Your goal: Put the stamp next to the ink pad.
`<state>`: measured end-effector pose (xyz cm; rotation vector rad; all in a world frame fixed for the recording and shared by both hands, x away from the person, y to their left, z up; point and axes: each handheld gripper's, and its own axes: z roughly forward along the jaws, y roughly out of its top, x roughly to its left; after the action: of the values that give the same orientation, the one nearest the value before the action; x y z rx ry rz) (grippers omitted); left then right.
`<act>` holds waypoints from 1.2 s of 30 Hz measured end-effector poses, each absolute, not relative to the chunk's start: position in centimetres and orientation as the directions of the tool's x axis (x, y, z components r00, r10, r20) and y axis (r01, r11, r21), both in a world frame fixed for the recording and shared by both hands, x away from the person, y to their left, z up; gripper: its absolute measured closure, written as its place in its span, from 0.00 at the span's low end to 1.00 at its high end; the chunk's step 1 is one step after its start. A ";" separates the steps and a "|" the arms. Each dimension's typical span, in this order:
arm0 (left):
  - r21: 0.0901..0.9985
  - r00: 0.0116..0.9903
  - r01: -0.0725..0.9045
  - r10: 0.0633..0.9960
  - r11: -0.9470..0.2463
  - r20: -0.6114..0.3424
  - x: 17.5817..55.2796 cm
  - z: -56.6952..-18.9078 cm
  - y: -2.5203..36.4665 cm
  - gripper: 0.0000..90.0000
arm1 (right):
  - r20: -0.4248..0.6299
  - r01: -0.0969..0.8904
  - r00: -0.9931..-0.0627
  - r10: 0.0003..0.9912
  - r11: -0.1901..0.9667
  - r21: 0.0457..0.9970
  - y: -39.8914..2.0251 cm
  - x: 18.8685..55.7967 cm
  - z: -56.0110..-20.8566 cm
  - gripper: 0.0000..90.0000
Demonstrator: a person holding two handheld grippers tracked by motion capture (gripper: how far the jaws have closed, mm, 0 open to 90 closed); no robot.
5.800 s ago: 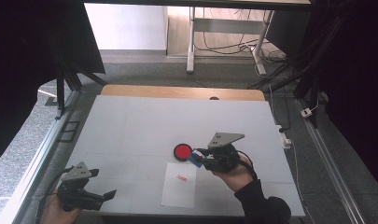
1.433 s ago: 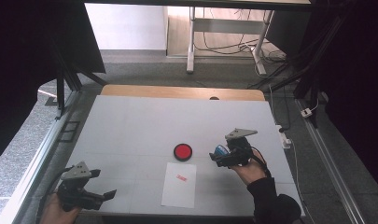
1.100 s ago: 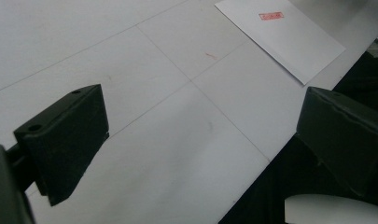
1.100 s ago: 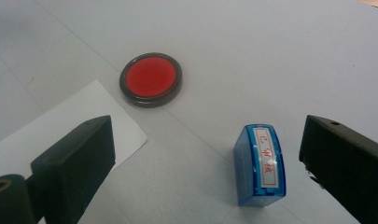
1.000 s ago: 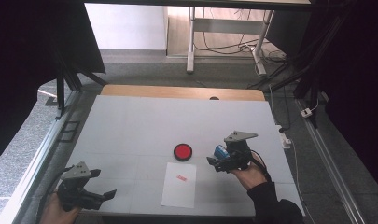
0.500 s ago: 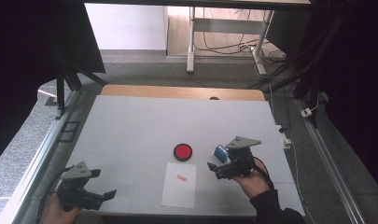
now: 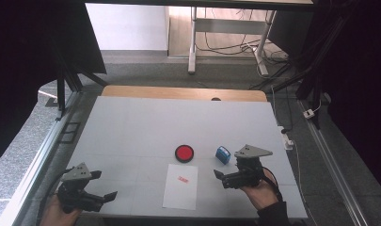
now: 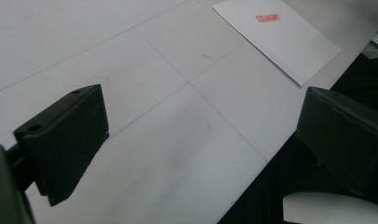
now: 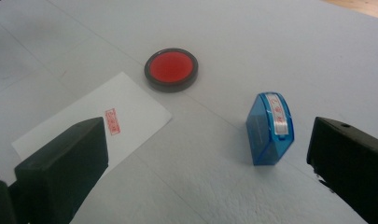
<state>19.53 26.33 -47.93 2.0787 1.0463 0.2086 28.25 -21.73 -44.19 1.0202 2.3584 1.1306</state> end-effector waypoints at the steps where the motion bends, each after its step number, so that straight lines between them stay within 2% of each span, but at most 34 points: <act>1: 0.709 0.647 0.610 0.739 -0.353 -0.189 19.5 -47.9 26.3 0.02 | 0.010 0.462 -0.686 0.728 0.425 0.779 -21.9 28.1 -44.2 0.00; 24: 0.713 0.636 0.616 0.745 -0.335 -0.200 19.4 -47.9 26.6 0.02 | 0.056 0.524 -0.597 0.800 0.337 0.783 -26.0 25.1 -44.5 0.00; 36: 0.713 0.636 0.617 0.745 -0.333 -0.201 19.4 -47.9 26.6 0.01 | 0.043 0.557 -0.554 0.832 0.331 0.762 -27.7 23.6 -45.2 0.00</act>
<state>19.45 26.60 -47.94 2.0582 1.0611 0.2047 23.58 -27.66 -45.17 1.2324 2.2460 1.0727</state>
